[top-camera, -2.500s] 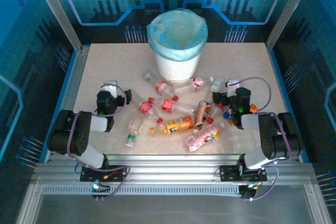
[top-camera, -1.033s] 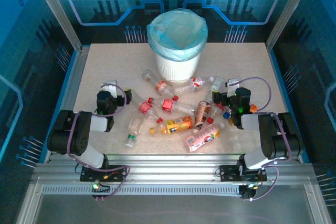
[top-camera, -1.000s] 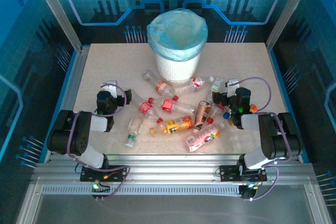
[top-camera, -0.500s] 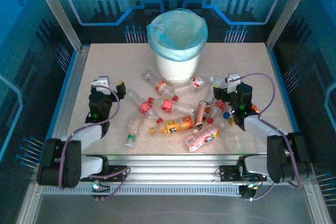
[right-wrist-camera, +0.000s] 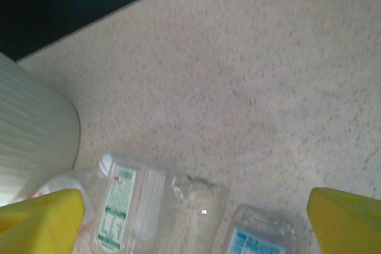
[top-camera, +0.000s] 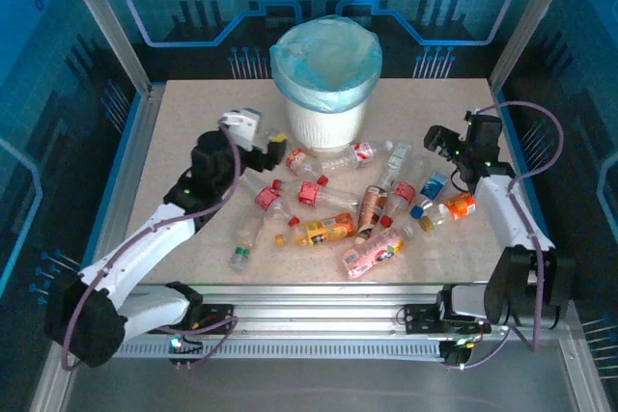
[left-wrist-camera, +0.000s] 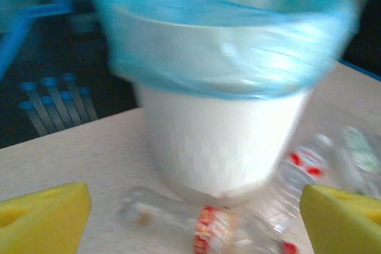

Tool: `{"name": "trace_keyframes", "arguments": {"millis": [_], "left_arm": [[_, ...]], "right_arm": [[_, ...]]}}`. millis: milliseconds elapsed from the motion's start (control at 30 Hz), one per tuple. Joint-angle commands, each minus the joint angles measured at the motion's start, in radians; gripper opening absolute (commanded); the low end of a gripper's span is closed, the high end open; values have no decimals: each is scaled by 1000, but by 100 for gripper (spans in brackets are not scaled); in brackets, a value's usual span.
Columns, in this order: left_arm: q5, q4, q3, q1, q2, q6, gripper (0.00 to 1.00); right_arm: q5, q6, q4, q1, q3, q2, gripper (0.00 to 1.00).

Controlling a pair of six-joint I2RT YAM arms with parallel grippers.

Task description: Put the plastic bottles in the bin

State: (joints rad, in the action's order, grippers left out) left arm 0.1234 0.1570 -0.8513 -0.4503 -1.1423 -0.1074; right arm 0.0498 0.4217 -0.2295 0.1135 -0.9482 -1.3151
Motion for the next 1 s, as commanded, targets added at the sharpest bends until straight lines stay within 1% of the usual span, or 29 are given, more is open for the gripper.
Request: {"name": "trace_keyframes", "arguments": {"millis": [0,67,100,200,233,333,467,500,633,700,767,800,867,933,967], "left_arm": [[-84,-190,-91,-86,-69,-115,92],[-87,-241,-147,-137,-117,-118,92],[-88,-255,-167,-156,-137,-113,92],[-107,-295,-230,-214,-191,-100,92],[-112,-298,-246,-229,-206,-83,92],[-156,-304,-281,-252,-239,-19,92],[-206,-316,-292,-271,-264,32,92],[-204,-323,-294,-274,-268,39,92],[-185,-363,-310,-279,-280,83,92],[-158,-385,-315,-278,-284,112,92],[-155,-417,-334,-278,-286,144,92],[-160,-434,-345,-280,-285,153,92],[-169,-466,-364,-285,-284,154,91],[-160,-506,-390,-312,-284,123,90],[-153,-535,-409,-333,-286,101,90]], "right_arm": [[-108,11,-182,2,-98,-69,92],[-125,-3,-240,-16,-172,-133,87],[-123,-8,-266,-29,-200,-162,87],[-113,-16,-328,-83,-282,-236,80],[-99,-14,-346,-104,-304,-255,79],[-56,-14,-366,-156,-334,-287,78],[-13,-14,-363,-191,-331,-303,66],[-13,-13,-364,-200,-329,-302,65],[-16,-42,-351,-261,-317,-289,65],[5,-48,-373,-303,-332,-287,65],[7,-24,-410,-332,-336,-270,65],[-2,5,-425,-337,-327,-248,65],[-60,66,-415,-344,-254,-171,65],[-56,138,-406,-364,-143,-69,60],[-64,157,-407,-367,-106,-23,59]]}}
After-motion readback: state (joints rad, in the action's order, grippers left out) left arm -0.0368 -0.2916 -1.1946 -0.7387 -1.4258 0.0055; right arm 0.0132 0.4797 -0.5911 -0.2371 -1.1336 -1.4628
